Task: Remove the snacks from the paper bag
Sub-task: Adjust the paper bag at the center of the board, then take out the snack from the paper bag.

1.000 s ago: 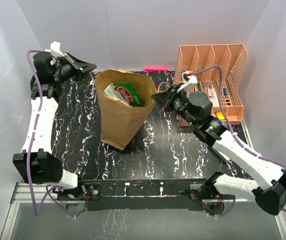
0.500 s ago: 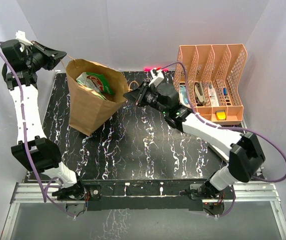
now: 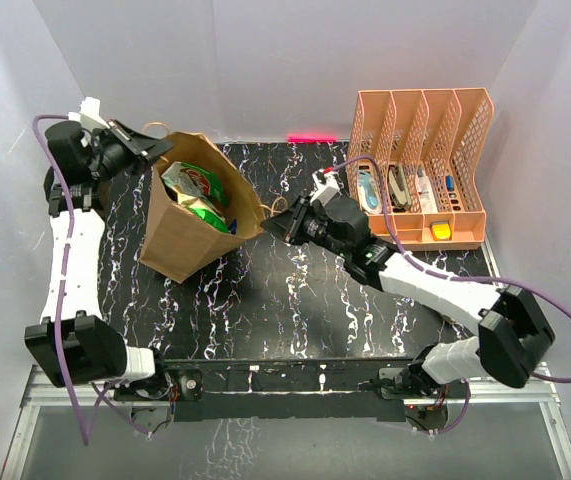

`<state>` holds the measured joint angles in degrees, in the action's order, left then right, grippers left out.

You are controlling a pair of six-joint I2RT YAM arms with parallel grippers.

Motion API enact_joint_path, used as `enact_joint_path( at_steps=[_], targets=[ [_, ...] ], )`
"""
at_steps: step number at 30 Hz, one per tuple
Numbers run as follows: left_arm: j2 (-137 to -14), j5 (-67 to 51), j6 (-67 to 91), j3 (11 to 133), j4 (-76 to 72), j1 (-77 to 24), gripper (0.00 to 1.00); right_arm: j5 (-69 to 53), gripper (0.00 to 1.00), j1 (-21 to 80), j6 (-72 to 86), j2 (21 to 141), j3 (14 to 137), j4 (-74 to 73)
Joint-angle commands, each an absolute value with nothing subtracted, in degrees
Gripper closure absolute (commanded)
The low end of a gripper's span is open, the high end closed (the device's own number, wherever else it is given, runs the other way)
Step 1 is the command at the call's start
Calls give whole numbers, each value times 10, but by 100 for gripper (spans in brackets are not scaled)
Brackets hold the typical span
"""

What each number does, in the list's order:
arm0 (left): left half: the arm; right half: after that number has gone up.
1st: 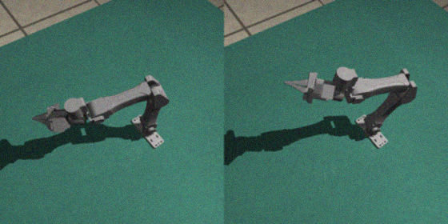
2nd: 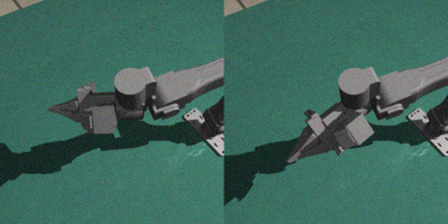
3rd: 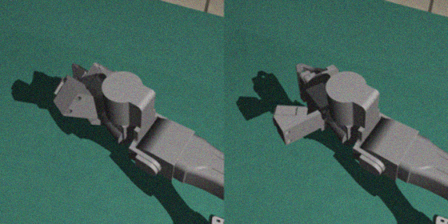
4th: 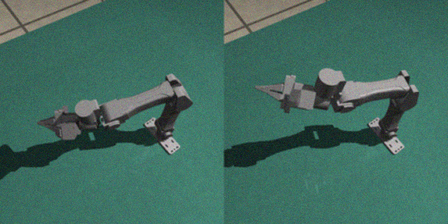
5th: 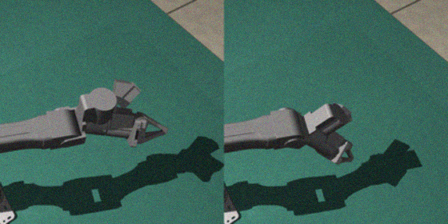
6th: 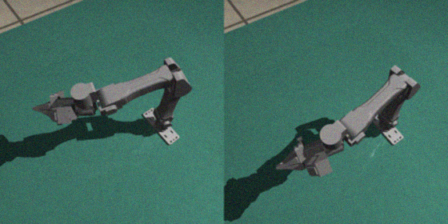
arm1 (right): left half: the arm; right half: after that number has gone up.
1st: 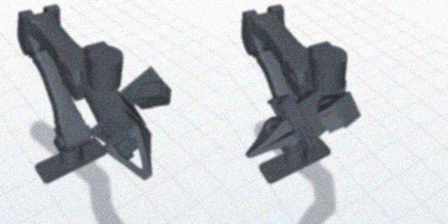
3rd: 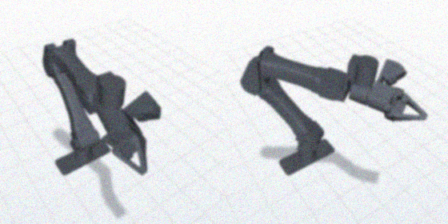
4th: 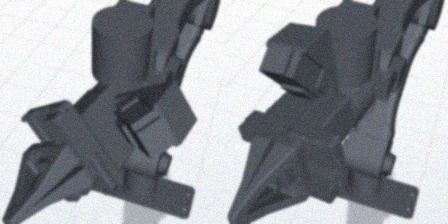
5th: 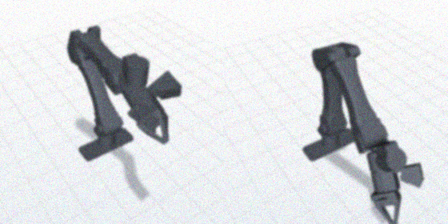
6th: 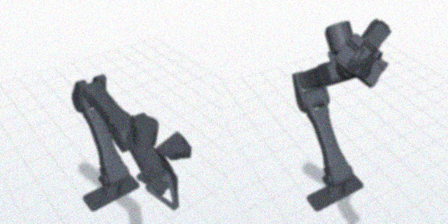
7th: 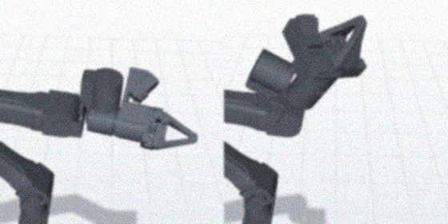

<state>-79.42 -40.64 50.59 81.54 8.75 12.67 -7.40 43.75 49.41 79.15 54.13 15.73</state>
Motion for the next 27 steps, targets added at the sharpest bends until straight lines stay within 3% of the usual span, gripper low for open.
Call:
enact_joint_path(
  at_steps=[1,8,14,24,27],
  targets=[
    [-731,-424,472,795,59,83,100,-49,89,436,470,712,503,145],
    [-714,-436,428,796,102,41,100,-43,81,435,444,658,468,85],
    [-680,-423,375,773,118,-9,100,-1,69,436,359,620,489,-48],
    [-635,-459,357,705,120,-36,100,89,9,435,264,532,502,-193],
    [-627,-469,351,702,126,-41,100,81,2,435,225,534,527,-210]
  ],
)
